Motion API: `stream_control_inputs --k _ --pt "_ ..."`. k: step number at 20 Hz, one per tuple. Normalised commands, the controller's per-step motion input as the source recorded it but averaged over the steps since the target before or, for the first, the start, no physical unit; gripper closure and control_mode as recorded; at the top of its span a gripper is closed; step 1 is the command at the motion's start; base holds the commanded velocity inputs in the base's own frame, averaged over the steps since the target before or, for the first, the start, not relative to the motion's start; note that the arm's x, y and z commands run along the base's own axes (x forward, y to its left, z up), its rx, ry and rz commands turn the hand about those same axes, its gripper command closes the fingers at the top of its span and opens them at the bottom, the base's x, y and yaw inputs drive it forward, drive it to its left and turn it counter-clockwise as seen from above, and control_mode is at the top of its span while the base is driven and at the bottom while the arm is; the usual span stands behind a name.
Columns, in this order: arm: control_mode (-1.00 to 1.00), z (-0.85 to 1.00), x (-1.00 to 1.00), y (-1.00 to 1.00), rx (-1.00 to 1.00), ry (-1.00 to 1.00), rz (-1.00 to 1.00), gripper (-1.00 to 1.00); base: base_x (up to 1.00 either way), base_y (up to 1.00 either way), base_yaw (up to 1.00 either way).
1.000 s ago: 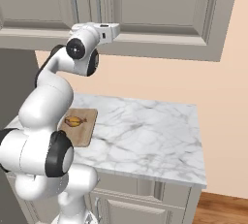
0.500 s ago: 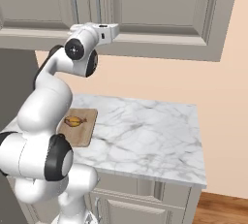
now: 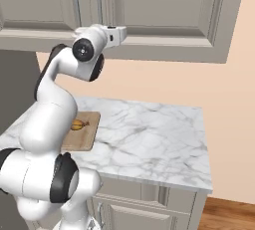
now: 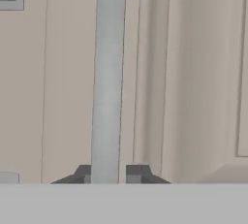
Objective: Open the cabinet, retrieve the rolling pin, and place it next to the meat on the cutting board to prepare for tenderizing.
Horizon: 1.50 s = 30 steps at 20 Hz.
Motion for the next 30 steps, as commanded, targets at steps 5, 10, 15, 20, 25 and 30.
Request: stream_control_inputs --k 5,10,15,20,25,30 --pt "-1.00 -0.15 -0.37 -0.59 -0.02 0.10 0.10 1.00 0.00 0.00 0.00" --pt "-1.00 -0.13 -0.58 -0.77 0.00 0.03 0.09 1.00 0.00 0.00 0.00" --pt "-1.00 -0.10 -0.69 -0.90 0.00 0.00 0.09 1.00 0.00 0.00 0.00" --pt "-1.00 -0.01 -0.73 -0.99 0.00 0.00 0.08 1.00 0.00 0.00 0.00" --pt "-1.00 -0.04 -0.64 -1.00 0.00 0.00 0.10 1.00 0.00 0.00 0.00" --pt "-1.00 -0.07 -0.57 -0.99 0.00 0.01 0.11 1.00 0.00 0.00 0.00"
